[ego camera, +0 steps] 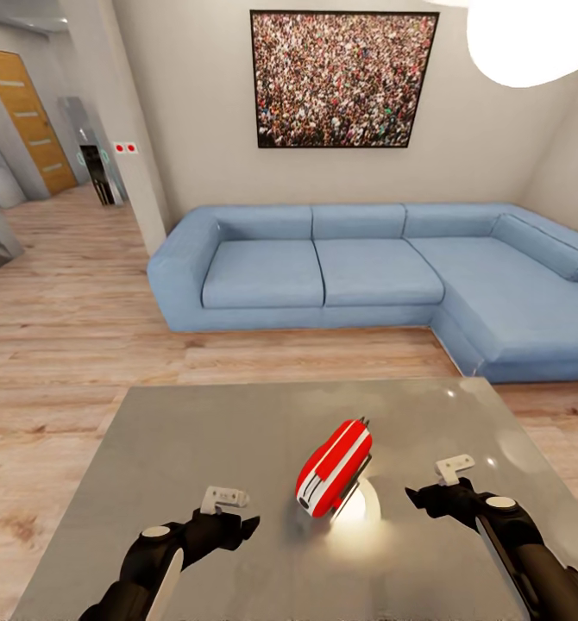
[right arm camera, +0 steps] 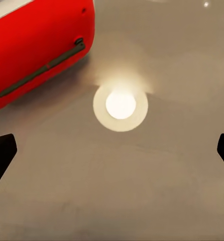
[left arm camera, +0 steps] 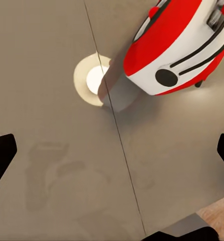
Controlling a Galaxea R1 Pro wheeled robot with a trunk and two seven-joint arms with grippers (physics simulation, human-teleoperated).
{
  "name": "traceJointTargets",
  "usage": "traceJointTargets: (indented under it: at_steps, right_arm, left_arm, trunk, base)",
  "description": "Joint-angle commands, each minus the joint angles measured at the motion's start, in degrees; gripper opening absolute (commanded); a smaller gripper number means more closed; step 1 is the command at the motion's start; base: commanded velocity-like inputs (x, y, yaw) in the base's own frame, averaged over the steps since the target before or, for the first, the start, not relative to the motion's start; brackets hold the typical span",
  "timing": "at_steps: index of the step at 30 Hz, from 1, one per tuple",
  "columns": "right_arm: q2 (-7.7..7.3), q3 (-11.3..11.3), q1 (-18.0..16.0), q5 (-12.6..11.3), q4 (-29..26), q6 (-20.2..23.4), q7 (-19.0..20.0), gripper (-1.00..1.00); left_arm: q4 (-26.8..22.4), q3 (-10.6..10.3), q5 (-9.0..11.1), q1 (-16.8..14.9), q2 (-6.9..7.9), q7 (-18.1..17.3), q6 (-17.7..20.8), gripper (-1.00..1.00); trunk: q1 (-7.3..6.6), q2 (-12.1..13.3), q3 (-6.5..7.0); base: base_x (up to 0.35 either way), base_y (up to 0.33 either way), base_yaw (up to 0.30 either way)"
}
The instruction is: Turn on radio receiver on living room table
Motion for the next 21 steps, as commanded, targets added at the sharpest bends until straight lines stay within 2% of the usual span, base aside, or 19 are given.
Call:
traceJointTargets:
  at_steps: [1, 21]
  right_arm:
    - [0.02, 0.0, 0.0, 0.0, 0.0, 0.0, 0.0, 1.0]
    - [-0.01, 0.0, 0.0, -0.1, 0.1, 0.0, -0.2, 1.0]
  left_arm:
    - [0.0, 0.0, 0.0, 0.0, 0.01, 0.0, 0.0, 1.0]
    - [0.0, 0.0, 0.0, 0.0, -0.04, 0.0, 0.0, 1.0]
  trunk:
    - [0.0, 0.0, -0.1]
    - [0.0, 0.0, -1.98]
  base:
    - [0.0, 0.0, 0.0]
    - [0.0, 0.0, 0.0]
